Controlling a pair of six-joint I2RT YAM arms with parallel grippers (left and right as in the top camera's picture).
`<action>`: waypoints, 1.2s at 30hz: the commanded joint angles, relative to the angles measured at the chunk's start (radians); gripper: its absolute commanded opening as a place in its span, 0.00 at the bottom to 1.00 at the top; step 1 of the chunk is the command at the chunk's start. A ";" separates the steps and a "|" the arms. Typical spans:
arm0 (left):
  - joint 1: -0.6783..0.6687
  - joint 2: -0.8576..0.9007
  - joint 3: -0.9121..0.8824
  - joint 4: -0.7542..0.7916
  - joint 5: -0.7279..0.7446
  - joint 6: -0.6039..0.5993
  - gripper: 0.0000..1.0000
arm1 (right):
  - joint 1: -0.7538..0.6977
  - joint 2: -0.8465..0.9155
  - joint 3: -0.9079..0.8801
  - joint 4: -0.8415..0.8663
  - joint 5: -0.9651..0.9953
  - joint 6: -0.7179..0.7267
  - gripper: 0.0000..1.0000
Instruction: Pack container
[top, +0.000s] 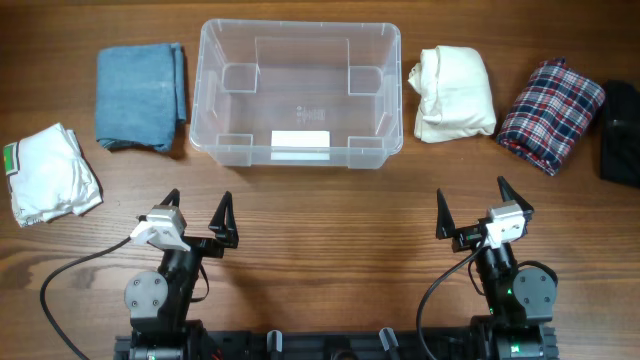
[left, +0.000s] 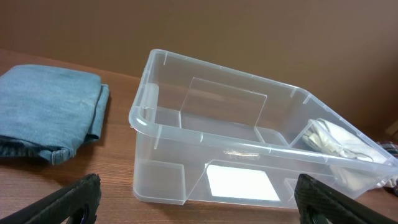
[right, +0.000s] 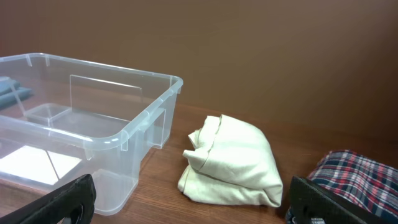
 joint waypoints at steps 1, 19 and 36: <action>0.008 -0.006 -0.008 0.000 -0.010 0.006 1.00 | -0.006 0.005 -0.002 0.003 0.014 -0.013 1.00; 0.008 -0.006 -0.008 0.000 -0.010 0.006 1.00 | -0.006 0.005 -0.002 0.003 0.014 -0.012 1.00; 0.008 -0.006 -0.008 0.000 -0.010 0.006 1.00 | -0.007 0.579 0.473 0.130 -0.114 0.040 1.00</action>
